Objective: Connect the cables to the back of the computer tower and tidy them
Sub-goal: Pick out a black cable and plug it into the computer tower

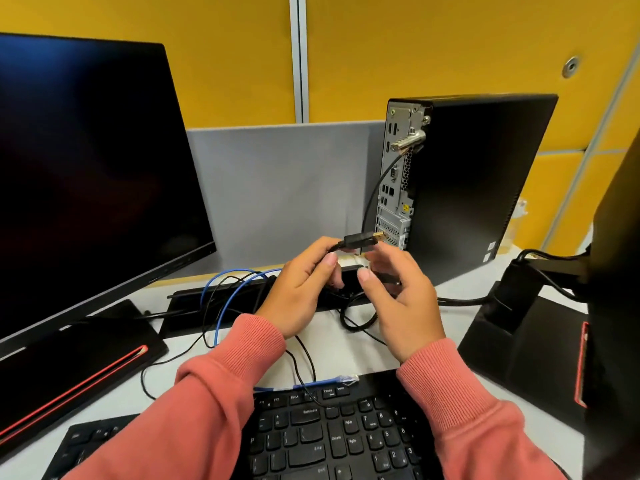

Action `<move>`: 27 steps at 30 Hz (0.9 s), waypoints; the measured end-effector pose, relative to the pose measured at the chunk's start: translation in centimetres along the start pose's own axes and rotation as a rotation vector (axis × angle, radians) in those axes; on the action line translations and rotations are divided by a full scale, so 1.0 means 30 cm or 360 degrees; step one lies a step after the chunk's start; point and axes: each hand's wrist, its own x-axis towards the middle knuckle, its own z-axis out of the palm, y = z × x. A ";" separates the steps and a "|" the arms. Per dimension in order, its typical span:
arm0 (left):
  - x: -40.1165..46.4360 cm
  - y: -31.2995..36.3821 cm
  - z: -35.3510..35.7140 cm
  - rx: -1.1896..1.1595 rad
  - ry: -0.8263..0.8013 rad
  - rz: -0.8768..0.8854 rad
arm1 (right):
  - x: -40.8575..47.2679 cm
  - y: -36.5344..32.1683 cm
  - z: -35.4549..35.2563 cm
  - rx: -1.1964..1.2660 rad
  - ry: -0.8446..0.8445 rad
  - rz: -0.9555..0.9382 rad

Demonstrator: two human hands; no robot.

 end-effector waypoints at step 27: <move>0.282 0.000 -0.027 0.0223 -0.0180 -0.0297 | 0.179 -0.057 -0.020 0.0840 0.0805 0.0379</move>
